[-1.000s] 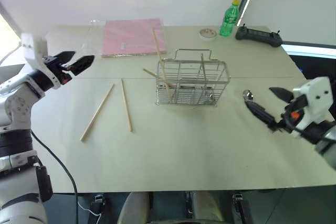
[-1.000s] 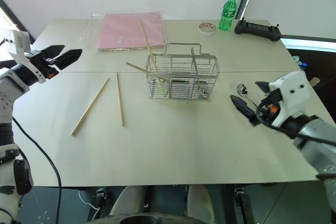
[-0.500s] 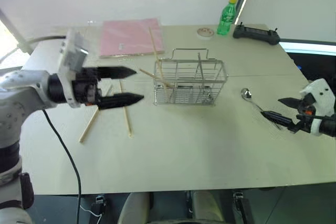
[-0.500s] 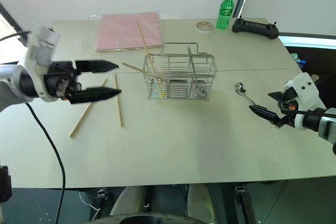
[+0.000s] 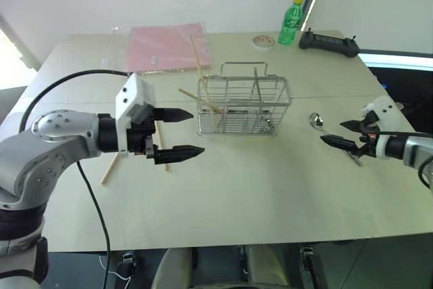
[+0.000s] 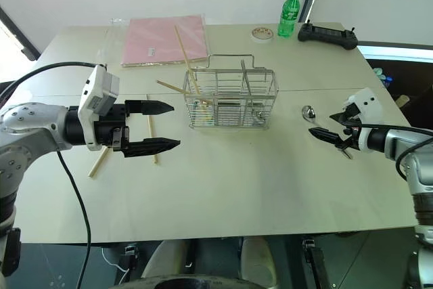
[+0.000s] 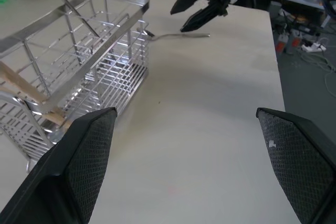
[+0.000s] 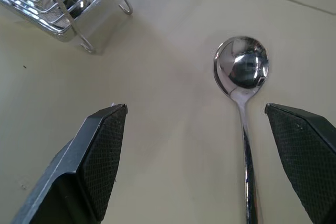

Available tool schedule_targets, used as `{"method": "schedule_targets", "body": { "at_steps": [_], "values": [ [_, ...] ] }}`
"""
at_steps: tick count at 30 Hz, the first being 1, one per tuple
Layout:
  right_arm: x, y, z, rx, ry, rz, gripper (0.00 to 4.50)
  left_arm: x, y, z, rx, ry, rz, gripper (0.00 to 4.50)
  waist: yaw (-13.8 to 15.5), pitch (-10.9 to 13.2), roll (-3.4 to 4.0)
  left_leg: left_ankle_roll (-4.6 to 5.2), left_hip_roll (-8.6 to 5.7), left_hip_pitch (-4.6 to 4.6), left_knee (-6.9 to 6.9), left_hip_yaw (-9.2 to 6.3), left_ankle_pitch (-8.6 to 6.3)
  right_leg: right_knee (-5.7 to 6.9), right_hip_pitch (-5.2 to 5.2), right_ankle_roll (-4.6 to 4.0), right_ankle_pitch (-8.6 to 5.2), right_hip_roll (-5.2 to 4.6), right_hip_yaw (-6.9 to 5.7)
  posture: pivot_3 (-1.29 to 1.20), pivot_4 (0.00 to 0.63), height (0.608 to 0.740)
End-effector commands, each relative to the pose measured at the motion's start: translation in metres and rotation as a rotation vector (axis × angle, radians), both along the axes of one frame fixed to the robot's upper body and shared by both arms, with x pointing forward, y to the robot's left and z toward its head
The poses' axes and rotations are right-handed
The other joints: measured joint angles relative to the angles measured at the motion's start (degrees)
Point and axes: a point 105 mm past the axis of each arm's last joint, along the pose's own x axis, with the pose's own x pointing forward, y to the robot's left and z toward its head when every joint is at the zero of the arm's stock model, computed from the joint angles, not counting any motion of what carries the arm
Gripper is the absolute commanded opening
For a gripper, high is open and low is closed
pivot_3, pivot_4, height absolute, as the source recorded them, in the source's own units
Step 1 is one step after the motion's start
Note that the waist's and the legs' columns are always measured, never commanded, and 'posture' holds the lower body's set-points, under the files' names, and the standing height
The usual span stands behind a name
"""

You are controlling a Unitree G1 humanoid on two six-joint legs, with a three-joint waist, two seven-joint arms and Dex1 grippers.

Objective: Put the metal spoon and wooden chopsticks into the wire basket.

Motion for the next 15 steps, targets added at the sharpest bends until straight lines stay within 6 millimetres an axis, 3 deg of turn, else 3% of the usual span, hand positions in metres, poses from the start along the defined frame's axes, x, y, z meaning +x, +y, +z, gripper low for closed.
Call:
{"method": "schedule_targets", "body": {
  "at_steps": [1, 5, 10, 15],
  "values": [
    [0.012, -0.003, 0.001, -0.012, -0.009, -0.019, 4.32, 0.0, 0.002, 0.014, -0.019, -0.055, 0.004, 4.5, -0.02, 0.0, 0.0, 0.0, 0.0, 0.01, 0.0, 0.0, 0.0, 0.01, 0.01, 0.0, 0.0, 0.0, 0.0, 0.0, 0.15, 0.721],
    [0.02, -0.01, -0.01, -0.033, 0.033, -0.056, 4.32, 0.001, 0.0, 0.015, -0.02, -0.06, 0.011, 4.5, -0.05, 0.02, 0.04, 0.0, -0.01, 0.0, -0.02, 0.0, 0.0, 0.0, -0.01, 0.0, 0.0, 0.01, 0.0, 0.0, 0.15, 0.721],
    [0.026, -0.016, -0.017, -0.049, 0.056, -0.081, 4.32, -0.017, -0.002, 0.011, 0.014, -0.013, -0.091, 4.5, -0.11, 0.03, 0.06, 0.0, -0.01, 0.0, -0.03, 0.01, 0.0, 0.0, -0.01, 0.01, 0.01, 0.02, 0.0, 0.0, 0.15, 0.721],
    [0.027, -0.016, -0.024, -0.03, 0.084, -0.09, 4.32, -0.022, -0.001, 0.009, 0.035, -0.004, -0.122, 4.5, -0.16, 0.04, 0.06, 0.0, -0.02, 0.02, -0.01, 0.01, 0.0, 0.03, 0.01, 0.01, 0.01, 0.02, 0.01, 0.0, 0.15, 0.721]
  ]
}}
